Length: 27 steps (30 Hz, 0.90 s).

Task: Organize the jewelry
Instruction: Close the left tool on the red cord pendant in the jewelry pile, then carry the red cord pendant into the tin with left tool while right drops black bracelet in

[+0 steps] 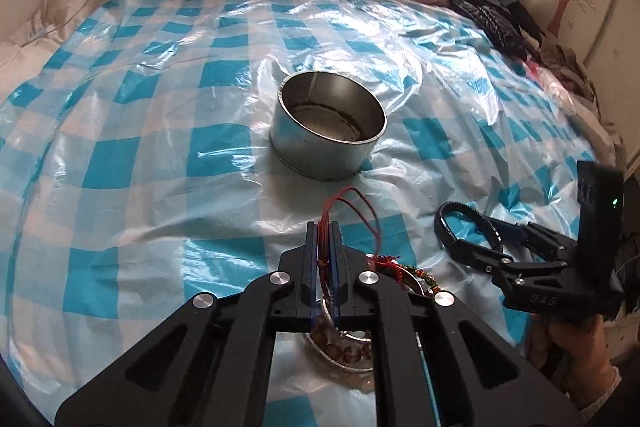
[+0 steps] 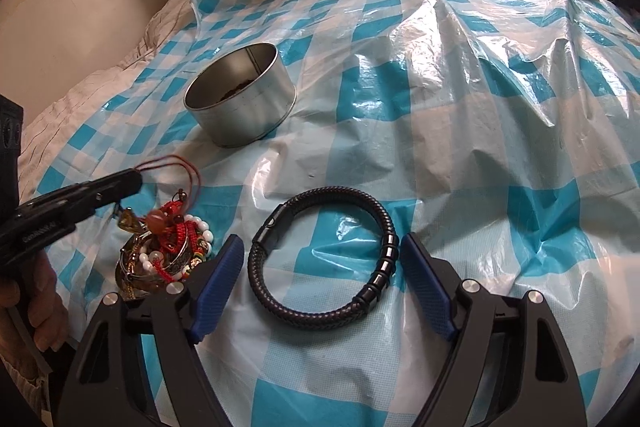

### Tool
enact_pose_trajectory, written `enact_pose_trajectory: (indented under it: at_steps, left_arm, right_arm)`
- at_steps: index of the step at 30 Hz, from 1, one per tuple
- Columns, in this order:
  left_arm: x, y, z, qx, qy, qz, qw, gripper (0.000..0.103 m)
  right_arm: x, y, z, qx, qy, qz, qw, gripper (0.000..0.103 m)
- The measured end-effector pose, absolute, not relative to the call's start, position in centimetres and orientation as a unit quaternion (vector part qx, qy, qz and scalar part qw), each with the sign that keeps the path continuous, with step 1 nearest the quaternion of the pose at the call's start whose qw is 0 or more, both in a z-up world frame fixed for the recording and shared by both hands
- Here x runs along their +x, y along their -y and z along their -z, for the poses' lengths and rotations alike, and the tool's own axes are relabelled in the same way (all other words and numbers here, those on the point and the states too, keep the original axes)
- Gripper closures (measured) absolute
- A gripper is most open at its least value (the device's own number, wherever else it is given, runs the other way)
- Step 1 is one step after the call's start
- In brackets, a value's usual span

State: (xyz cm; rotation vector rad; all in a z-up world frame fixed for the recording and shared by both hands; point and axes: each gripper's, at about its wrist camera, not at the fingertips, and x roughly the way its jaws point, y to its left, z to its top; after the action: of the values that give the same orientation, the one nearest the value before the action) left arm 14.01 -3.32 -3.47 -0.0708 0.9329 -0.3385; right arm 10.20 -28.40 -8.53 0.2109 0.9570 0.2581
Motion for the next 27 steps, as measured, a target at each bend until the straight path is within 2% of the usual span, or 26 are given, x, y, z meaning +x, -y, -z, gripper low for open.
enact_pose_trajectory:
  at_steps: [2, 10, 18, 27]
  left_arm:
    - [13.7, 1.3, 2.5, -0.061, -0.439, 0.154, 0.883, 0.098]
    - [12.4, -3.1, 1.8, -0.097, -0.430, 0.136, 0.887, 0.098]
    - [11.4, -2.5, 3.6, -0.114, -0.437, 0.151, 0.879, 0.098]
    - [12.7, -0.4, 0.9, -0.115, -0.411, 0.176, 0.887, 0.098]
  right_arm:
    - [10.1, 28.4, 8.4, 0.100, -0.456, -0.121, 0.876, 0.032]
    - [8.7, 28.8, 6.9, 0.092, -0.423, -0.111, 0.895, 0.036]
    - [7.4, 27.5, 5.1, 0.060, -0.403, -0.136, 0.903, 0.037]
    - [9.0, 25.1, 2.5, 0.075, -0.373, -0.164, 0.910, 0.036]
